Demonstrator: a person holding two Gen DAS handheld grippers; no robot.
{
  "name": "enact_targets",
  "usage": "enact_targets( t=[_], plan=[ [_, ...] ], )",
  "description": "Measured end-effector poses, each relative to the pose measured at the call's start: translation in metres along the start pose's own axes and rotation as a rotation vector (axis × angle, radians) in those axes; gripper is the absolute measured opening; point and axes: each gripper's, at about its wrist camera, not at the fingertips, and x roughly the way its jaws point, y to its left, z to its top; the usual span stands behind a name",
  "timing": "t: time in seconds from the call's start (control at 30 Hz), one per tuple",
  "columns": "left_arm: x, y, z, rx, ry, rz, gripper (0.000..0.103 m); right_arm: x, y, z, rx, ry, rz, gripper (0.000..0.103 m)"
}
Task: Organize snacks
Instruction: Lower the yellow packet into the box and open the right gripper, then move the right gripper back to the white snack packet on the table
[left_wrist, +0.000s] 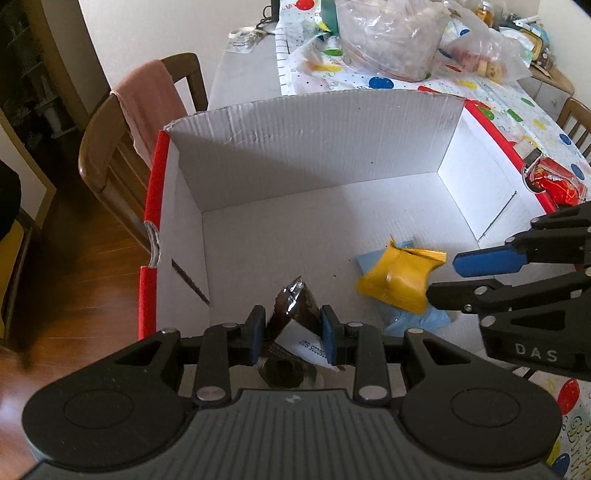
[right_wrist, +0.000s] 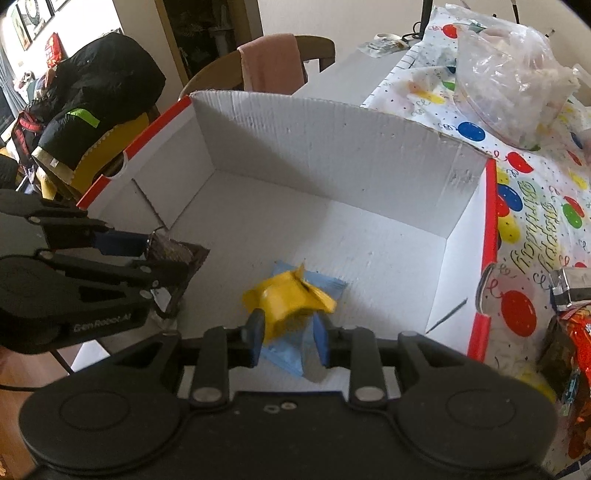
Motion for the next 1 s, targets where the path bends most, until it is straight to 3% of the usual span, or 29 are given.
enact_targets(
  t=[0.23,0.3,0.37,0.53,0.87,1.0],
  plan=[
    [-0.012,0.004,-0.004,-0.026,-0.026,-0.017,0.032,-0.017,-0.004,-0.003,0.025,-0.042,0.001,0.031],
    [-0.019,0.005,-0.005,-0.039,-0.042,-0.021,0.048,-0.025,-0.005,-0.004,0.030,-0.059,0.004,0.031],
    [-0.027,0.005,-0.007,-0.046,-0.069,-0.028,0.053,-0.035,-0.005,-0.006,0.034,-0.080,0.005,0.032],
    [-0.050,0.001,-0.008,-0.053,-0.120,-0.044,0.053,-0.059,-0.006,-0.008,0.045,-0.134,0.008,0.036],
    [-0.101,-0.025,-0.006,-0.051,-0.247,-0.082,0.068,-0.110,-0.011,-0.020,0.086,-0.254,0.025,0.048],
    [-0.116,-0.038,-0.006,-0.049,-0.283,-0.096,0.069,-0.127,-0.017,-0.029,0.104,-0.293,0.027,0.054]
  ],
)
